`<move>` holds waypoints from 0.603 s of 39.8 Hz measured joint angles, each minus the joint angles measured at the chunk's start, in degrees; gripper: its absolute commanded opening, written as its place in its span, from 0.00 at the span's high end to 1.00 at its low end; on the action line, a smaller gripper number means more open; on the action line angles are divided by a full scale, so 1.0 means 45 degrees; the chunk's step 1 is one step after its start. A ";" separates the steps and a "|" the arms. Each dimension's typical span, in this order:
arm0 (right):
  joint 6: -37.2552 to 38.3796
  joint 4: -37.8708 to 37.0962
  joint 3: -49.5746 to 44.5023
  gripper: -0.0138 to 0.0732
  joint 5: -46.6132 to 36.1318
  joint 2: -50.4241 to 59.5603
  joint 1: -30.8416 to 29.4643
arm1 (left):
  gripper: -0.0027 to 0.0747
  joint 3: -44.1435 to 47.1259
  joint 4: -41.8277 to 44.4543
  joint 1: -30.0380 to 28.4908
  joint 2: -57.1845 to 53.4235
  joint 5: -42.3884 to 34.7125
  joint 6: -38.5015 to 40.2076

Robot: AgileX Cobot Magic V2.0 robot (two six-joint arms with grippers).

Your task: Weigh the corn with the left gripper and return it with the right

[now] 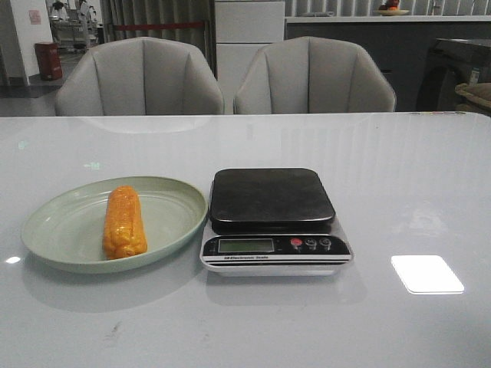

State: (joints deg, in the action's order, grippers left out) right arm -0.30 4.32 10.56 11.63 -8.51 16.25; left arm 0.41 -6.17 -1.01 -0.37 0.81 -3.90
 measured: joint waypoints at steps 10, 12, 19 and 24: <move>0.0000 -0.0006 0.0000 0.66 0.0000 0.0000 0.0000 | 0.82 0.0000 0.0000 -0.0401 0.0000 0.0047 0.0000; 0.0000 -0.0006 0.0000 0.66 0.0000 0.0000 0.0000 | 0.82 0.0000 0.0000 -0.0401 0.0000 0.0047 0.0000; 0.0000 -0.0006 0.0000 0.66 0.0000 0.0000 0.0000 | 0.82 0.0000 0.0000 -0.0401 0.0000 0.0047 0.0000; 0.0000 -0.0006 0.0000 0.66 0.0000 0.0000 0.0000 | 0.82 0.0000 0.0000 -0.0401 0.0000 0.0047 0.0000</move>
State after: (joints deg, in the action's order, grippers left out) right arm -0.30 4.29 10.56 11.63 -8.51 16.25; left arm 0.41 -6.17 -2.81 -0.37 1.02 -3.90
